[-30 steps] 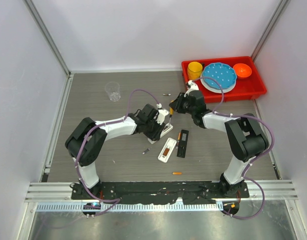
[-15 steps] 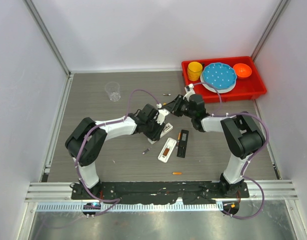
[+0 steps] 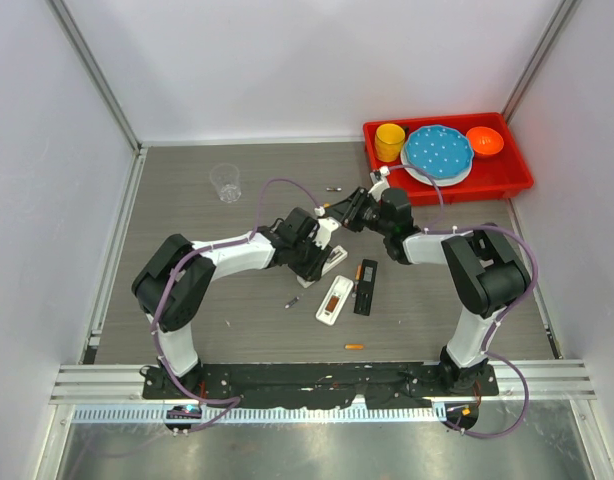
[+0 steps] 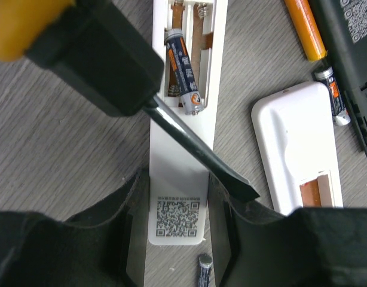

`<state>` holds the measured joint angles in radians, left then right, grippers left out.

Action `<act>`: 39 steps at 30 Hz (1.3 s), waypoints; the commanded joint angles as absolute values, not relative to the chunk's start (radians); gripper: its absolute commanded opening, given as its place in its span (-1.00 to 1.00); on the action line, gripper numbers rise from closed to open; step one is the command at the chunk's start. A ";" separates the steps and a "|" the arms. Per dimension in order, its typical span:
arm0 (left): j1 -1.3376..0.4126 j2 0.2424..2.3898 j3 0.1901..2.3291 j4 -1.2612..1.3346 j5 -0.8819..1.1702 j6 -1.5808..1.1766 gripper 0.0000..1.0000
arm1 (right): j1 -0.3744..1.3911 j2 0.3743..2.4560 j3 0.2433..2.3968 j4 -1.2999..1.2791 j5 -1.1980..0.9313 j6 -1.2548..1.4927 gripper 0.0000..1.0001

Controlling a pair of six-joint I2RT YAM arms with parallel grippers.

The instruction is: Unload the batteries from the remote control

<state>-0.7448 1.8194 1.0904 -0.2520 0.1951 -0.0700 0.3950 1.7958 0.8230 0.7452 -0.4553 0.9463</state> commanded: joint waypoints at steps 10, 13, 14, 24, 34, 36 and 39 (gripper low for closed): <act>-0.753 1.876 1.071 -0.330 0.206 -0.072 -0.91 | 0.397 1.726 0.928 0.486 -0.252 0.674 -0.98; -0.753 1.871 1.069 -0.330 0.207 -0.074 -0.92 | 0.397 1.715 0.931 0.440 -0.174 0.646 -0.98; -0.753 1.868 1.068 -0.328 0.207 -0.074 -0.92 | 0.397 1.706 0.924 0.430 -0.149 0.638 -0.98; -0.752 1.871 1.066 -0.325 0.216 -0.075 -0.93 | 0.397 1.686 0.822 0.541 0.061 0.664 -0.98; -0.752 1.875 1.062 -0.325 0.224 -0.078 -0.95 | 0.406 1.698 0.787 0.617 0.094 0.676 -0.98; -0.753 1.871 1.057 -0.319 0.224 -0.080 -0.96 | 0.408 1.698 0.784 0.633 0.086 0.681 -0.98; -0.753 1.875 1.058 -0.321 0.221 -0.078 -0.96 | 0.416 1.703 0.782 0.646 0.100 0.681 -0.98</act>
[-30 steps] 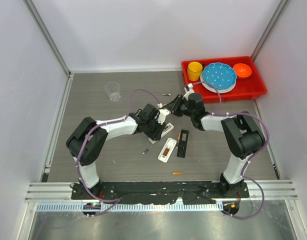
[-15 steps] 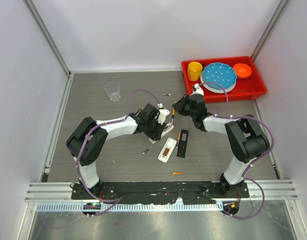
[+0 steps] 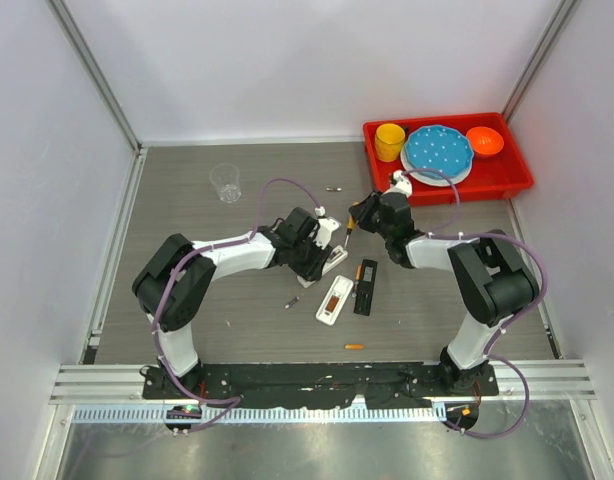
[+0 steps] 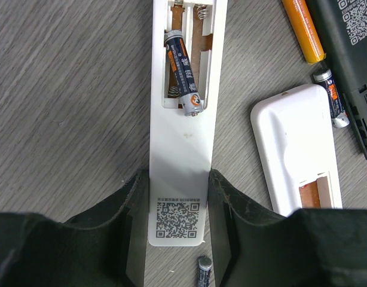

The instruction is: Unload the batteries from the remote control

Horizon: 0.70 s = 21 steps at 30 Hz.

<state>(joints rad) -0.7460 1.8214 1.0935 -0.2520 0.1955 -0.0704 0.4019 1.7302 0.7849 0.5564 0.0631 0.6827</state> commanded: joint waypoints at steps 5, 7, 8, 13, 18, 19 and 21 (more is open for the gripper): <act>-0.753 1.870 1.052 -0.316 0.219 -0.078 -0.96 | 0.445 1.718 0.790 0.637 0.153 0.669 -0.98; -0.753 1.873 1.052 -0.313 0.219 -0.080 -0.96 | 0.459 1.721 0.795 0.632 0.182 0.658 -0.98; -0.753 1.871 1.052 -0.314 0.222 -0.084 -0.96 | 0.468 1.721 0.795 0.630 0.192 0.646 -0.98; -0.753 1.873 1.048 -0.307 0.229 -0.087 -0.97 | 0.497 1.732 0.779 0.650 0.264 0.614 -0.98; -0.753 1.865 1.046 -0.310 0.229 -0.081 -0.97 | 0.521 1.750 0.758 0.676 0.322 0.592 -0.98; -0.753 1.865 1.043 -0.311 0.224 -0.083 -0.97 | 0.525 1.750 0.752 0.684 0.356 0.592 -0.98; -0.753 1.867 1.046 -0.311 0.225 -0.080 -0.97 | 0.534 1.747 0.730 0.715 0.380 0.588 -0.98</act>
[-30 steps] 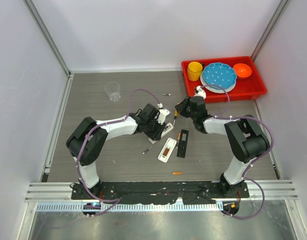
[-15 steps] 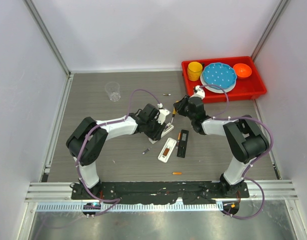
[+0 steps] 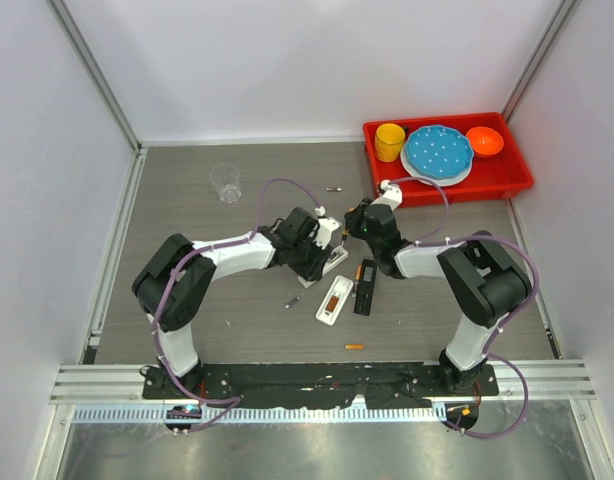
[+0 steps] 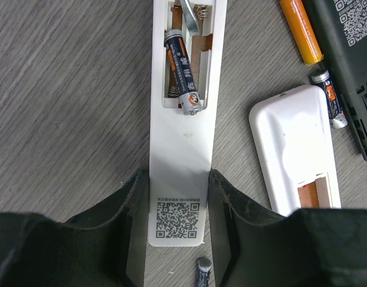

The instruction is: Unload the batteries from the remote control

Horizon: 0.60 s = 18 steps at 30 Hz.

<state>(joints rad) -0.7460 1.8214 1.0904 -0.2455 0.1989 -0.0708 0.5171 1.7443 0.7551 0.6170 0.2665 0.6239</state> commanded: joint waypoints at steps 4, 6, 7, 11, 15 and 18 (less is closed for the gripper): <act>-0.753 1.864 1.043 -0.313 0.229 -0.081 -0.97 | 0.540 1.746 0.718 0.738 0.419 0.592 -0.98; -0.753 1.867 1.043 -0.316 0.227 -0.081 -0.97 | 0.541 1.749 0.713 0.755 0.425 0.595 -0.98; -0.752 1.870 1.045 -0.319 0.226 -0.080 -0.97 | 0.543 1.752 0.713 0.759 0.429 0.601 -0.98; -0.752 1.867 1.048 -0.321 0.230 -0.078 -0.97 | 0.543 1.755 0.713 0.779 0.428 0.615 -0.98; -0.753 1.871 1.051 -0.324 0.230 -0.077 -0.97 | 0.546 1.758 0.726 0.785 0.433 0.606 -0.98; -0.753 1.870 1.052 -0.327 0.230 -0.075 -0.97 | 0.546 1.769 0.735 0.795 0.433 0.598 -0.98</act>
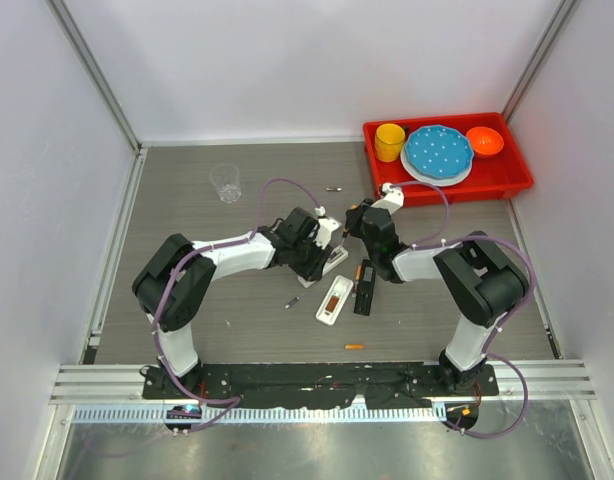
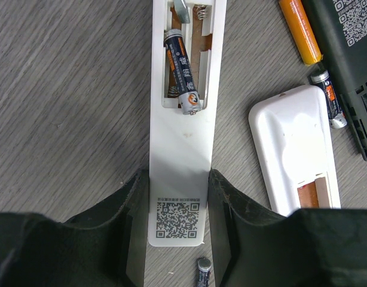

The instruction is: Unload the batteries from the remote control

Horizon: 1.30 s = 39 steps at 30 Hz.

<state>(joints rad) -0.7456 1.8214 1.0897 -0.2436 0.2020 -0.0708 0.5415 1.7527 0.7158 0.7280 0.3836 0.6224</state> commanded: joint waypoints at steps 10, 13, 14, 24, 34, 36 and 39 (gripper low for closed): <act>-0.752 1.871 1.051 -0.325 0.227 -0.075 -0.97 | 0.561 1.813 0.753 0.810 0.396 0.604 -0.98; -0.753 1.870 1.048 -0.325 0.230 -0.075 -0.98 | 0.563 1.810 0.755 0.813 0.390 0.606 -0.98; -0.753 1.871 1.048 -0.325 0.229 -0.075 -0.98 | 0.564 1.809 0.756 0.811 0.390 0.606 -0.98; -0.753 1.873 1.045 -0.321 0.232 -0.077 -0.98 | 0.581 1.818 0.804 0.813 0.334 0.617 -0.98; -0.752 1.873 1.040 -0.311 0.232 -0.081 -0.98 | 0.603 1.805 0.864 0.720 0.256 0.637 -0.98; -0.753 1.875 1.043 -0.313 0.233 -0.081 -0.98 | 0.604 1.802 0.856 0.712 0.252 0.634 -0.98; -0.753 1.876 1.045 -0.313 0.235 -0.080 -0.98 | 0.604 1.792 0.831 0.721 0.279 0.629 -0.98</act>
<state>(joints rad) -0.7456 1.8214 1.0882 -0.2398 0.2031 -0.0708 0.5938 1.8156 0.8288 0.7036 0.2691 0.6304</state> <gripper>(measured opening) 0.413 0.257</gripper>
